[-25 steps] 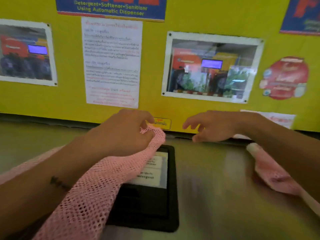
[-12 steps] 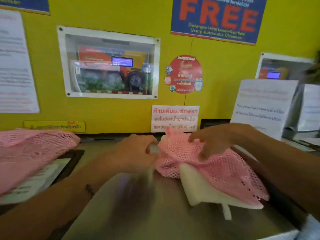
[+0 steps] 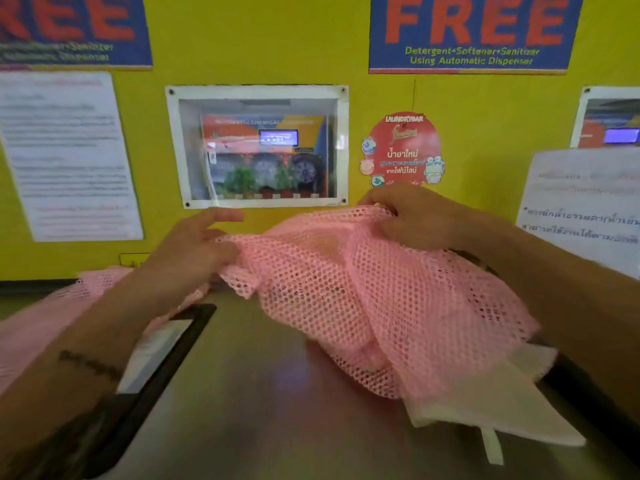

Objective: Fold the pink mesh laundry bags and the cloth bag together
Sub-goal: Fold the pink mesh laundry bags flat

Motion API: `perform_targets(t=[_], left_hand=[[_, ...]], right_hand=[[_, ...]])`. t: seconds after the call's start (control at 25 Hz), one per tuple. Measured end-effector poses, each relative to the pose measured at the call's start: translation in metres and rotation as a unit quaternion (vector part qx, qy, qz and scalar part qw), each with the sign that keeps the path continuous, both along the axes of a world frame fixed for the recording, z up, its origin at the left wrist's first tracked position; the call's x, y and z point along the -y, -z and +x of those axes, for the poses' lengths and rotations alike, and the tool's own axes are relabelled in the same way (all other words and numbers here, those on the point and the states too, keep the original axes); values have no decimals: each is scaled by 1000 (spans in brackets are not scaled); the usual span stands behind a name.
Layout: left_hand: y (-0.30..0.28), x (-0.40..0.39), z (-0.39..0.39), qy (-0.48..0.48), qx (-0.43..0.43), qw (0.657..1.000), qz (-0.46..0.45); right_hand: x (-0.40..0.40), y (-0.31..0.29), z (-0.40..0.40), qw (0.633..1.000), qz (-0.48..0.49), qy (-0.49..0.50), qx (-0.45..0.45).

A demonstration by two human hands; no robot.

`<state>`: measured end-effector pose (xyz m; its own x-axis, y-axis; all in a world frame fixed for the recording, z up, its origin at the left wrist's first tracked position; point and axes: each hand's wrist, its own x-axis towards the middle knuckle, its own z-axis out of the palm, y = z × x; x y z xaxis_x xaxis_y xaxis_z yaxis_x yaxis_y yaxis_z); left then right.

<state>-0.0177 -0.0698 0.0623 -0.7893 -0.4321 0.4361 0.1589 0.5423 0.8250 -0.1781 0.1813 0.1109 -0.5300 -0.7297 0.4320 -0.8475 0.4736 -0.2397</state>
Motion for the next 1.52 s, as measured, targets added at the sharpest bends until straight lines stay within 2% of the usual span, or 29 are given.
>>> perform_targets(t=[0.08, 0.2, 0.24, 0.32, 0.4, 0.48, 0.56, 0.64, 0.72, 0.8, 0.88, 0.92, 0.96, 1.0, 1.08, 1.16, 1.2, 1.24, 1.32, 1.36, 1.4, 1.44, 1.52], left_hand=[[-13, 41, 37, -74, -17, 997, -22], [6, 83, 61, -212, 80, 963, -149], [18, 90, 62, -240, 103, 949, -177], [41, 95, 60, -248, 137, 933, -220], [57, 88, 56, -191, 168, 933, -256], [60, 70, 53, -102, 198, 938, -266], [61, 47, 50, 21, 241, 937, -254], [66, 30, 42, 92, 304, 903, -290], [73, 30, 35, 98, 306, 882, -346], [69, 49, 27, 54, 279, 879, -383], [51, 81, 26, -71, 246, 891, -374], [39, 98, 26, -145, 212, 895, -365], [30, 110, 28, -212, 178, 891, -361], [26, 117, 31, -256, 161, 883, -360], [31, 113, 27, -252, 120, 890, -361], [43, 92, 25, -158, 65, 923, -346], [49, 81, 24, -82, 71, 940, -324], [57, 72, 22, -4, 121, 947, -298], [69, 64, 18, 83, 264, 921, -272], [74, 62, 17, 85, 311, 904, -282], [80, 62, 18, 76, 320, 894, -304], [86, 63, 17, 58, 313, 891, -325], [80, 60, 19, -13, 251, 906, -341]], right_hand=[[24, 0, -7, 1000, 6, 3, 21], [62, 25, -16, 976, 195, 92, -34], [72, 34, -17, 966, 220, 123, -65], [87, 42, -5, 959, 210, 153, -113], [97, 44, 10, 967, 212, 113, -83], [99, 48, 30, 964, 261, 46, 10], [94, 56, 55, 929, 355, 4, 103], [88, 69, 66, 895, 427, -14, 128], [81, 70, 58, 912, 389, -49, 121], [73, 52, 33, 956, 239, -67, 159], [64, 31, 3, 973, 61, -27, 223], [61, 25, -12, 977, 11, 14, 212], [59, 21, -27, 984, 23, 73, 161], [57, 22, -38, 982, 93, 132, 93], [60, 31, -44, 960, 221, 174, 2], [68, 36, -29, 967, 226, 120, 9], [73, 37, -13, 975, 208, 76, 25], [78, 37, 4, 978, 200, 32, 53], [89, 47, 33, 970, 216, -31, 109], [95, 56, 44, 967, 226, -51, 106], [100, 67, 51, 967, 232, -64, 88], [104, 80, 54, 968, 235, -65, 67], [106, 94, 52, 970, 229, -64, 56]])
